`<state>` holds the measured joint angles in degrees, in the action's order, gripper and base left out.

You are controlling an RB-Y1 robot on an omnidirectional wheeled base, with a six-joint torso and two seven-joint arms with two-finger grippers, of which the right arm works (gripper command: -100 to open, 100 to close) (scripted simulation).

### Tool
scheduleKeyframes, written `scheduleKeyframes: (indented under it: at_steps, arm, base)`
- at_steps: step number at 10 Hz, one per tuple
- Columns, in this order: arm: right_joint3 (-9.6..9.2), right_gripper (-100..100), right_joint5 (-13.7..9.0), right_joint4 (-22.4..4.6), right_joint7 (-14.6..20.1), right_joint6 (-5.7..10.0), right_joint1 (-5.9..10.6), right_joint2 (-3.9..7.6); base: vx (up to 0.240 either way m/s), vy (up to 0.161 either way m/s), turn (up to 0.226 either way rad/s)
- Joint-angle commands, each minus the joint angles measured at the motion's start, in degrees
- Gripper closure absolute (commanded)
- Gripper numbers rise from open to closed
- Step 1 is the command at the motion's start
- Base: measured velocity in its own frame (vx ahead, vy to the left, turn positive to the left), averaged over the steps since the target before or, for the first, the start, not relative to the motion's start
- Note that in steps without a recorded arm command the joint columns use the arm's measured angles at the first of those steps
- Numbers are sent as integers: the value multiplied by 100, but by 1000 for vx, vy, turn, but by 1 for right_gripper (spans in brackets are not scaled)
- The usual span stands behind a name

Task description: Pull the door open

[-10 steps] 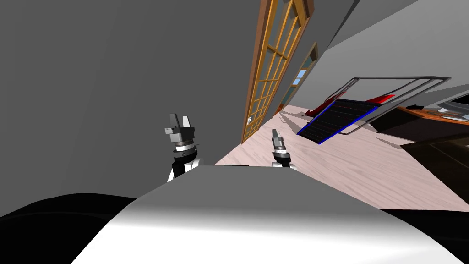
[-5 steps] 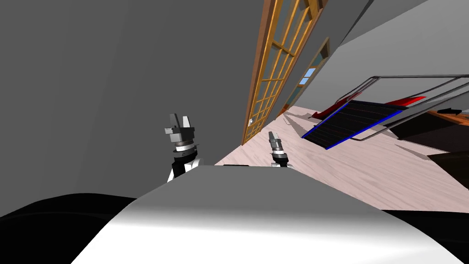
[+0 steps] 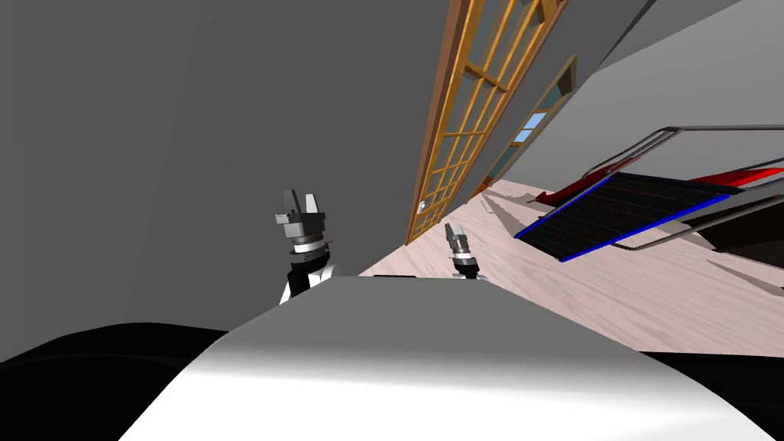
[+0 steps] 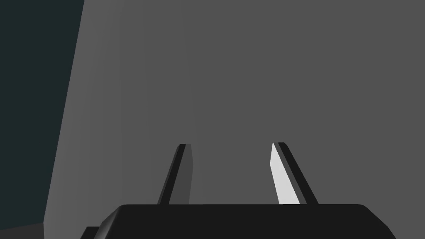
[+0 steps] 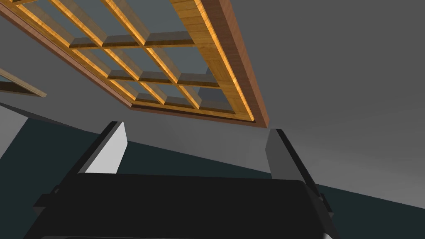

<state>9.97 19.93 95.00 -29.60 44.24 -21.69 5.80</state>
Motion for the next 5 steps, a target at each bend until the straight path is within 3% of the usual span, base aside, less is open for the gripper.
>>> scheduleKeyframes:
  at_steps: [1,5]
  arm:
    - [28,-100,89,-171,-135,51,40,7]
    - [92,-100,309,-608,-458,179,142,6]
  base:
    - [77,-70,101]
    - [79,-71,114]
